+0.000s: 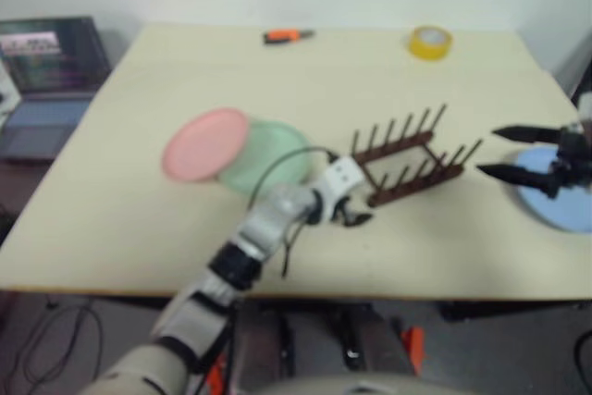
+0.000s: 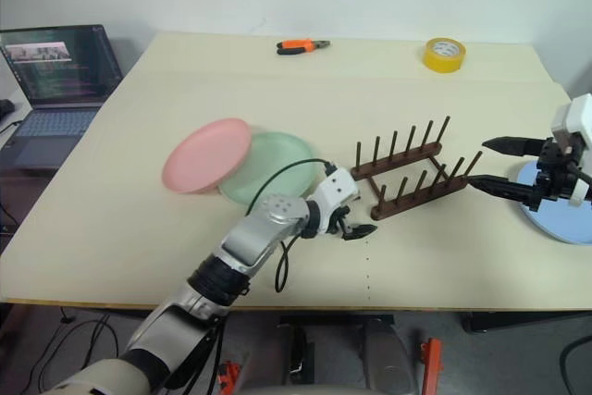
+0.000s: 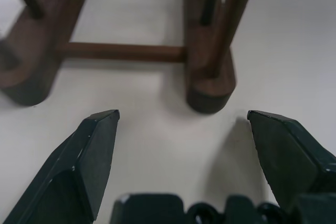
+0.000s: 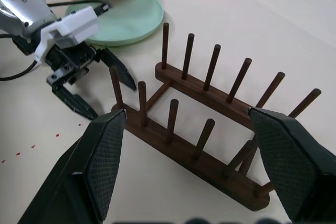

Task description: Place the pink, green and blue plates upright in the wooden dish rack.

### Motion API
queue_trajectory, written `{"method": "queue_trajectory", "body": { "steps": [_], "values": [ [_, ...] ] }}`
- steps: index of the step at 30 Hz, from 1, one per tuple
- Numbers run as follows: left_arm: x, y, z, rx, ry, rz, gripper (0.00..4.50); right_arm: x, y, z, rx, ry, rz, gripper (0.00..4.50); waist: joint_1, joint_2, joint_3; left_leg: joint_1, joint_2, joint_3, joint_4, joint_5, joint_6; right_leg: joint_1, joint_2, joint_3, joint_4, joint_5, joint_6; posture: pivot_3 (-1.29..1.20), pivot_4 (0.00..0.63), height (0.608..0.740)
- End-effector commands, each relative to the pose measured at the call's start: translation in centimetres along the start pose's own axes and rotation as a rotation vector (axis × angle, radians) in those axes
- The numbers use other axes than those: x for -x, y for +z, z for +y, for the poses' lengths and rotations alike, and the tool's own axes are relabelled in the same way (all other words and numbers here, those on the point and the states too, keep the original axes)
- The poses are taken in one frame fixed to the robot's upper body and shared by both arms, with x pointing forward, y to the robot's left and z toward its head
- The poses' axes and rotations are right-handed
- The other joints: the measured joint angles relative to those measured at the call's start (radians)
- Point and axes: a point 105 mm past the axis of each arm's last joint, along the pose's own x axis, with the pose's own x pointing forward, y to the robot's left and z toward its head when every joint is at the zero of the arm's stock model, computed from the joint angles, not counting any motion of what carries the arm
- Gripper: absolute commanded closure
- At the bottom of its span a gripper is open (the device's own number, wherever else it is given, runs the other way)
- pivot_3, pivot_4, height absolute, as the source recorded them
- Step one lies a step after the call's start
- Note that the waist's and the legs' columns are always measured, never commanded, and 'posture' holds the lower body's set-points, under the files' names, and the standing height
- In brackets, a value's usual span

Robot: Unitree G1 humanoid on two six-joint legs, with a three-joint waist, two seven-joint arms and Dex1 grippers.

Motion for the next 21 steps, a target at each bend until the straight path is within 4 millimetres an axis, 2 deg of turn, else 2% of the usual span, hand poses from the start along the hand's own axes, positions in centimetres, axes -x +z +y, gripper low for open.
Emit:
{"method": "queue_trajectory", "body": {
  "steps": [1, 9, 12, 19, 21],
  "values": [
    [-0.4, 1.8, -0.6, -0.059, -0.03, -0.043, 0.18, 0.6, 1.4, 0.4, 0.033, -0.021, -0.045, 0.47, -0.001, 0.0, 0.0, 0.0, 0.0, 0.0, 0.0, 0.0, 0.0, 0.0, 0.0, 0.0, 0.0, 0.0, 0.0, 0.0, 0.15, 0.74],
    [-2.1, 2.2, -1.4, -0.09, -0.04, -0.028, 0.18, 0.7, 1.5, 0.8, 0.03, -0.047, -0.048, 0.47, 0.0, 0.0, 0.0, 0.0, -0.001, -0.001, 0.0, 0.0, 0.0, 0.0, 0.0, -0.001, 0.0, 0.0, 0.0, 0.0, 0.15, 0.74],
    [-2.6, 2.1, -1.4, -0.099, -0.024, -0.018, 0.77, 0.7, 1.5, 1.0, 0.029, -0.055, -0.05, 0.45, -0.001, 0.0, 0.0, 0.0, -0.001, -0.001, 0.0, 0.0, 0.0, 0.0, 0.0, -0.001, -0.001, 0.0, 0.0, 0.0, 0.15, 0.74],
    [-2.6, 1.9, -1.2, -0.117, -0.025, -0.018, 3.33, 0.9, 1.5, 1.1, 0.028, -0.077, -0.052, 0.45, -0.001, -0.001, 0.0, 0.0, -0.001, -0.001, 0.0, 0.0, 0.0, 0.0, 0.0, -0.001, -0.001, 0.0, 0.0, 0.0, 0.15, 0.74],
    [-2.5, 1.5, -0.7, -0.126, -0.014, -0.006, 3.49, 1.0, 1.5, 1.0, 0.029, -0.084, -0.052, 0.45, -0.001, -0.001, 0.0, 0.0, -0.001, -0.001, 0.0, 0.0, 0.0, 0.0, 0.0, -0.001, -0.001, 0.0, 0.0, 0.0, 0.15, 0.74]
  ]
}}
